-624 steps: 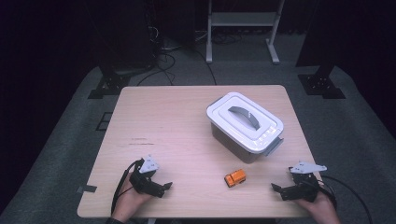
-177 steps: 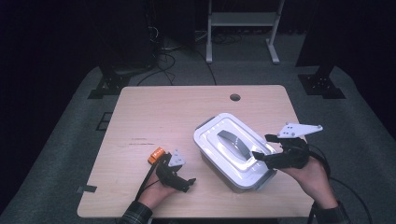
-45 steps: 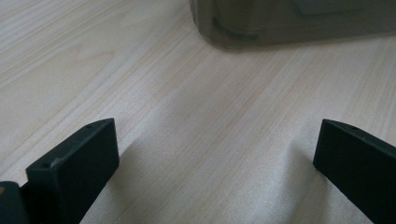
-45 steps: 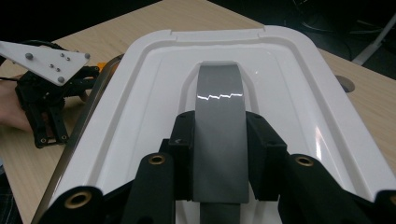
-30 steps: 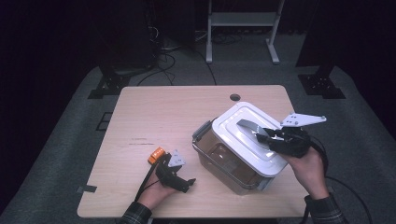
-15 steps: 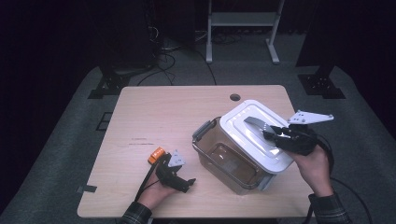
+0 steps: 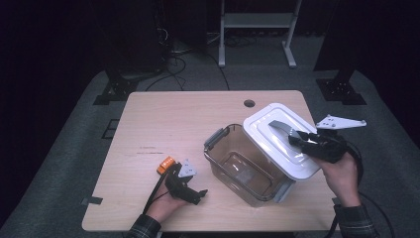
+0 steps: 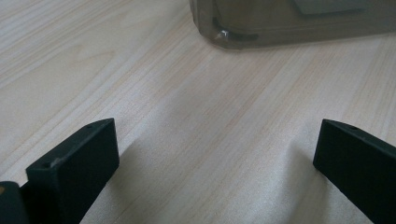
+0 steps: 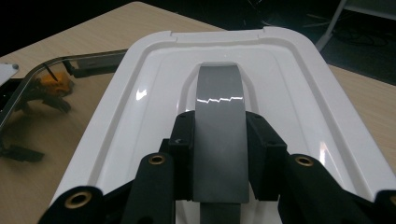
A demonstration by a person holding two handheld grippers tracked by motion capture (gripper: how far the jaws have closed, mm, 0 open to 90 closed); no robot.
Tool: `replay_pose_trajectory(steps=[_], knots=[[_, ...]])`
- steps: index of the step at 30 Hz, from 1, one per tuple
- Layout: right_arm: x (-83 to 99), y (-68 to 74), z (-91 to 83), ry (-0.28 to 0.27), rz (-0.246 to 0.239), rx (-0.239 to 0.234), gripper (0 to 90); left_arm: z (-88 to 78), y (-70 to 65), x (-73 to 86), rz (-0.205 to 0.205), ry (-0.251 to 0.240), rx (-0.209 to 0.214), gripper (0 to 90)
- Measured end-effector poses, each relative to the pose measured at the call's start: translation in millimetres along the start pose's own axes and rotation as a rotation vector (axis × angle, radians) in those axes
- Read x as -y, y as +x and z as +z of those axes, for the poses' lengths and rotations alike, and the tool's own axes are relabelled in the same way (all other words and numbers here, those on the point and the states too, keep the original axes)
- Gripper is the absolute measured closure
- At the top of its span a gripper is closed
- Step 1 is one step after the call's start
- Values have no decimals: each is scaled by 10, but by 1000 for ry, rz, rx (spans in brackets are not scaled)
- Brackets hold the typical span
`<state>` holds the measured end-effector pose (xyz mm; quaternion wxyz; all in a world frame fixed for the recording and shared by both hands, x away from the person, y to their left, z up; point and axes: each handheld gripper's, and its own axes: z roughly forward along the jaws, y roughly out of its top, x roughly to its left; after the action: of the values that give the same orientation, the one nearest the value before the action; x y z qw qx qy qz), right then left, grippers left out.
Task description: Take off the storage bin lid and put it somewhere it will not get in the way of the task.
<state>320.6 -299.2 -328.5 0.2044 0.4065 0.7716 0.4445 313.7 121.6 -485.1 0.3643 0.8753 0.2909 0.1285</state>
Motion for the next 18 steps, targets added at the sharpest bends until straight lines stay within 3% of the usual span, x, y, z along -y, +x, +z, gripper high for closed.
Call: replay_pose_trajectory(steps=[18], knots=[[83,-218,-49,0,45,37,663,-3,1,-1,1,3,1,0]])
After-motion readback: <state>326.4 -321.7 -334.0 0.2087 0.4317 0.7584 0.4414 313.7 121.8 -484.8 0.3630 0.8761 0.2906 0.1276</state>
